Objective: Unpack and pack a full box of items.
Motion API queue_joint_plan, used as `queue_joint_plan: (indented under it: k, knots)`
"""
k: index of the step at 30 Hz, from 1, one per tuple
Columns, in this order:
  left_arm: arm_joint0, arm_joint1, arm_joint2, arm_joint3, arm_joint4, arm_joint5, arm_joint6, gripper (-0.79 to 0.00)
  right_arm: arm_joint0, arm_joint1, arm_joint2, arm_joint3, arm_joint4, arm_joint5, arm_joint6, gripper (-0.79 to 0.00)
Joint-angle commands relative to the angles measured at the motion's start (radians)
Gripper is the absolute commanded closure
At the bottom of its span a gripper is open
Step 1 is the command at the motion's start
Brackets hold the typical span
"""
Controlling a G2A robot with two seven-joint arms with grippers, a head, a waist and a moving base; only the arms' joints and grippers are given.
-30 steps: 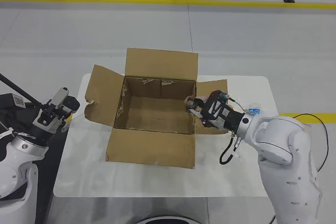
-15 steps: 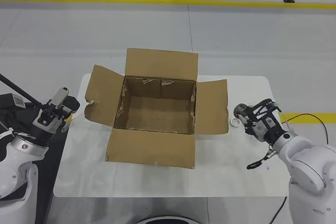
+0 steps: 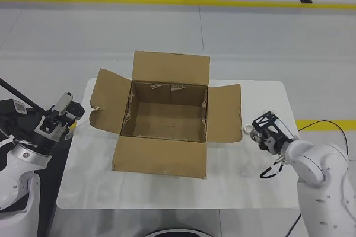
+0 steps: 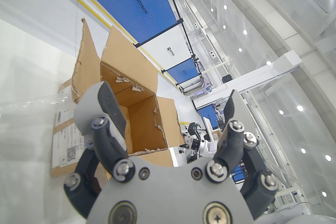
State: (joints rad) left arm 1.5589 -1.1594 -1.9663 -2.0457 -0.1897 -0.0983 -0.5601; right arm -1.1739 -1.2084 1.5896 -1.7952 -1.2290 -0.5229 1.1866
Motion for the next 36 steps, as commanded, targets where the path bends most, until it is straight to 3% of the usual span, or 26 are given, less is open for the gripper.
queue_joint_plan:
  k: [1, 13, 25, 28, 34, 35, 36]
  knots:
    - [0.000, 0.000, 0.000, 0.000, 0.000, 0.000, 0.000, -0.785, 0.019, 0.002, -0.017, 0.031, 0.005, -0.002, 0.028, 0.000]
    - [0.000, 0.000, 0.000, 0.000, 0.000, 0.000, 0.000, -0.785, 0.112, 0.011, -0.109, 0.189, 0.001, 0.006, 0.104, 0.000]
    - [0.000, 0.000, 0.000, 0.000, 0.000, 0.000, 0.000, -0.785, 0.154, 0.023, -0.174, 0.249, 0.027, 0.018, 0.128, 0.000]
    - [0.000, 0.000, 0.000, 0.000, 0.000, 0.000, 0.000, -0.785, 0.154, 0.028, -0.179, 0.248, 0.034, 0.022, 0.133, -0.160]
    - [0.000, 0.000, 0.000, 0.000, 0.000, 0.000, 0.000, -0.785, 0.147, 0.037, -0.176, 0.237, 0.048, 0.031, 0.138, -0.379]
    - [0.000, 0.000, 0.000, 0.000, 0.000, 0.000, 0.000, -0.785, 0.144, 0.039, -0.174, 0.232, 0.051, 0.032, 0.135, -0.440]
    - [0.000, 0.000, 0.000, 0.000, 0.000, 0.000, 0.000, -0.785, 0.140, 0.040, -0.172, 0.226, 0.054, 0.032, 0.132, -0.643]
